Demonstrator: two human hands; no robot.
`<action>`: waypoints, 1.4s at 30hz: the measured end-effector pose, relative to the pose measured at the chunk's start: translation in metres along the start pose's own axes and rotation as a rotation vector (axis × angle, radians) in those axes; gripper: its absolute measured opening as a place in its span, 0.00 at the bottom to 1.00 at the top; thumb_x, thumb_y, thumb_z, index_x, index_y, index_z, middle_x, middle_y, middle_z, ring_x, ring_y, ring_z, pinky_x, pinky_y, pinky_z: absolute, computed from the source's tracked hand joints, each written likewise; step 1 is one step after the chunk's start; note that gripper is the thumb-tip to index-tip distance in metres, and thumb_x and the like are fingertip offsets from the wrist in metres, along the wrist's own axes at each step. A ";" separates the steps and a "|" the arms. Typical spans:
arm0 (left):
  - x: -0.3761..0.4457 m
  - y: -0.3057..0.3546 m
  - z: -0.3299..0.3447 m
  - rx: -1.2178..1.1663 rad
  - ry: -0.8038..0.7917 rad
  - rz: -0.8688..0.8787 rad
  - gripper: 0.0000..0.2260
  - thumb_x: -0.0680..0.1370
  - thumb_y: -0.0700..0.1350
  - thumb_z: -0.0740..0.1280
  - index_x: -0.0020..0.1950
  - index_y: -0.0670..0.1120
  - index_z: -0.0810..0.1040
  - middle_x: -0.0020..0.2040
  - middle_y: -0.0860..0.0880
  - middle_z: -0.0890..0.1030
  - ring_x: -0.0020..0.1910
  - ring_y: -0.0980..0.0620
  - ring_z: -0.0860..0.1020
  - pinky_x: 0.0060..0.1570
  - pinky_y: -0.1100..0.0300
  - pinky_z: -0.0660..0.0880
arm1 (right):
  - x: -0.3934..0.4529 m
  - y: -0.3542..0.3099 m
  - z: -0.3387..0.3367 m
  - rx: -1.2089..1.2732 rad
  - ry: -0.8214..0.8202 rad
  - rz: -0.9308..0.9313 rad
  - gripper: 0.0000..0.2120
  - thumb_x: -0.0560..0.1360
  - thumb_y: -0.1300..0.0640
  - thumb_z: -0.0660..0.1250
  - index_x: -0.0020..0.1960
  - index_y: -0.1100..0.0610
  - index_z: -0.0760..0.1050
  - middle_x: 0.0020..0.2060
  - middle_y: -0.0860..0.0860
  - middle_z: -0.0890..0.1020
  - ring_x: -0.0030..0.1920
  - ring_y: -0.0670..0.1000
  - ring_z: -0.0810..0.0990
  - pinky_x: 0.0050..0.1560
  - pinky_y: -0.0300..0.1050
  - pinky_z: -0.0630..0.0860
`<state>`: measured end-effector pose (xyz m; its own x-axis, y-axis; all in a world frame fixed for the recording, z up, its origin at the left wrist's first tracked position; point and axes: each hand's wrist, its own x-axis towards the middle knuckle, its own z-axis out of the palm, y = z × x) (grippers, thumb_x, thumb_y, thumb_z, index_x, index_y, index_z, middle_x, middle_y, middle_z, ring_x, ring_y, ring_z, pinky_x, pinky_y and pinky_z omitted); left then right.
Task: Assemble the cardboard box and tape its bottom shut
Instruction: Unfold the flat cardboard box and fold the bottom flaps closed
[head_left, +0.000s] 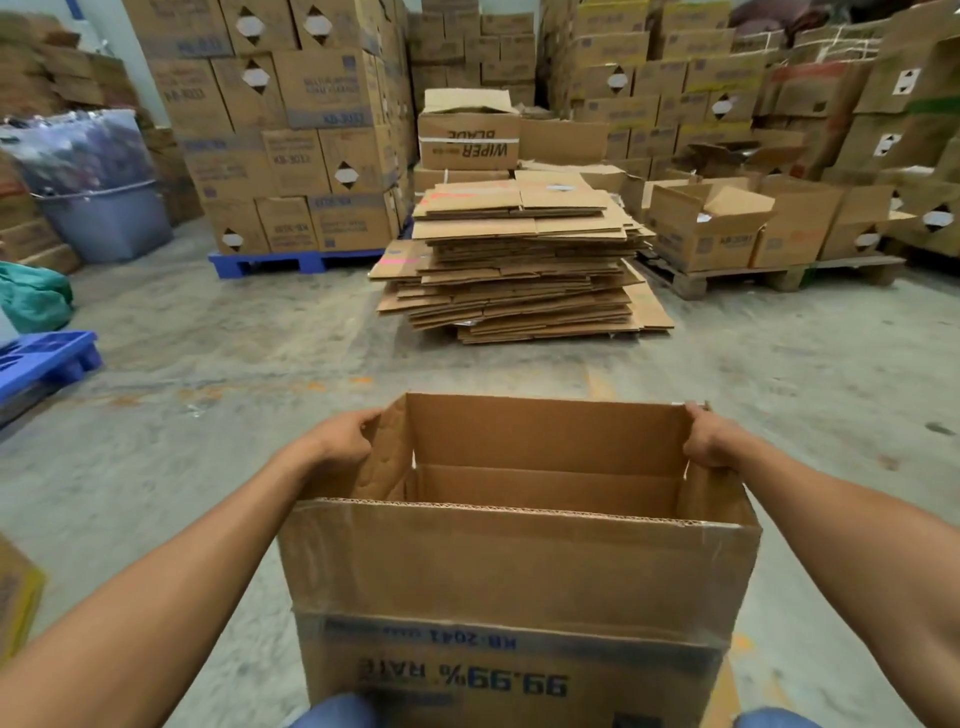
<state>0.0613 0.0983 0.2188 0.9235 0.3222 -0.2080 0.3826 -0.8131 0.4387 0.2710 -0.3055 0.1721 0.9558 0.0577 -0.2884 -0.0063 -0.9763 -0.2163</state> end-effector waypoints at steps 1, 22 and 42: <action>0.001 0.001 0.005 -0.023 0.003 0.005 0.27 0.75 0.34 0.65 0.73 0.49 0.71 0.64 0.46 0.79 0.62 0.46 0.77 0.57 0.61 0.72 | -0.002 0.004 0.006 0.024 0.009 0.013 0.40 0.76 0.68 0.58 0.81 0.53 0.43 0.80 0.57 0.53 0.74 0.62 0.64 0.69 0.51 0.70; 0.007 -0.078 0.138 -0.251 0.246 -0.274 0.36 0.77 0.33 0.56 0.80 0.56 0.49 0.70 0.39 0.74 0.58 0.36 0.77 0.51 0.51 0.75 | -0.014 -0.003 0.106 0.136 -0.033 -0.173 0.43 0.76 0.66 0.58 0.80 0.49 0.35 0.62 0.66 0.77 0.58 0.66 0.78 0.52 0.51 0.74; 0.023 -0.093 0.147 0.068 0.274 -0.219 0.33 0.79 0.64 0.51 0.80 0.52 0.47 0.74 0.38 0.67 0.69 0.35 0.69 0.64 0.40 0.69 | 0.037 -0.030 0.099 -0.047 0.095 -0.272 0.33 0.79 0.43 0.61 0.79 0.40 0.51 0.78 0.60 0.52 0.74 0.67 0.58 0.71 0.63 0.64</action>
<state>0.0431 0.1097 0.0446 0.7967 0.6028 -0.0445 0.5778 -0.7380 0.3486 0.2775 -0.2528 0.0754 0.9439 0.3008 -0.1362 0.2653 -0.9365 -0.2296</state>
